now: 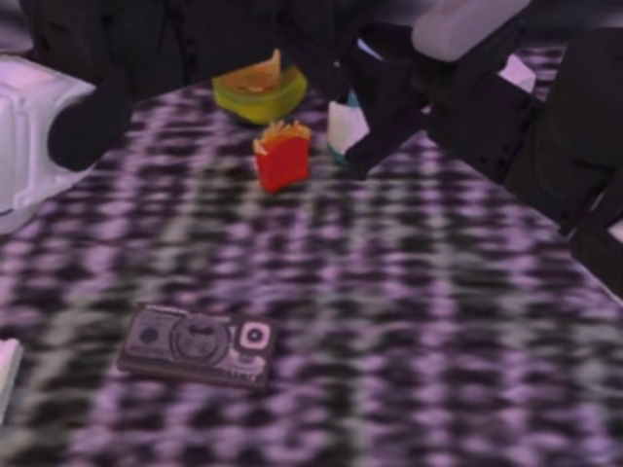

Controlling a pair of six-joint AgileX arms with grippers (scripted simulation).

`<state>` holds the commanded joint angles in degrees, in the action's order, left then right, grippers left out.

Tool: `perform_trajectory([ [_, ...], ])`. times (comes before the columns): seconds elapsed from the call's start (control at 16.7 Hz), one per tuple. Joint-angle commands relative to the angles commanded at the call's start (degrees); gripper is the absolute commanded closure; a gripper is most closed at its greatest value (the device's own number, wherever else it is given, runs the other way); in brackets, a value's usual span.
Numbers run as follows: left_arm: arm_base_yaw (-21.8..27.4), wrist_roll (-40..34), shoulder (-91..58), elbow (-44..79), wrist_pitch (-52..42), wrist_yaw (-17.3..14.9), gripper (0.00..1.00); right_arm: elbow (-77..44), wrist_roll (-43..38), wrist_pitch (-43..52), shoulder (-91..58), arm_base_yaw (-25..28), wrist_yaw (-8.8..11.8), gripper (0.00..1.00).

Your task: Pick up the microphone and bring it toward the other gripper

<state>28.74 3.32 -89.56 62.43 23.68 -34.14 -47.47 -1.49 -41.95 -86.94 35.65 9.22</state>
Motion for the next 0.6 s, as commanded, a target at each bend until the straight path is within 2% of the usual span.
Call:
perform_trajectory([
  [0.18,0.0,0.0,0.0,0.0,0.0,0.0,1.00,0.0,0.0,0.0,0.0,0.0,0.0,1.00],
  [0.6,0.0,0.0,0.0,0.0,0.0,0.0,1.00,0.0,0.0,0.0,0.0,0.0,0.0,0.47],
])
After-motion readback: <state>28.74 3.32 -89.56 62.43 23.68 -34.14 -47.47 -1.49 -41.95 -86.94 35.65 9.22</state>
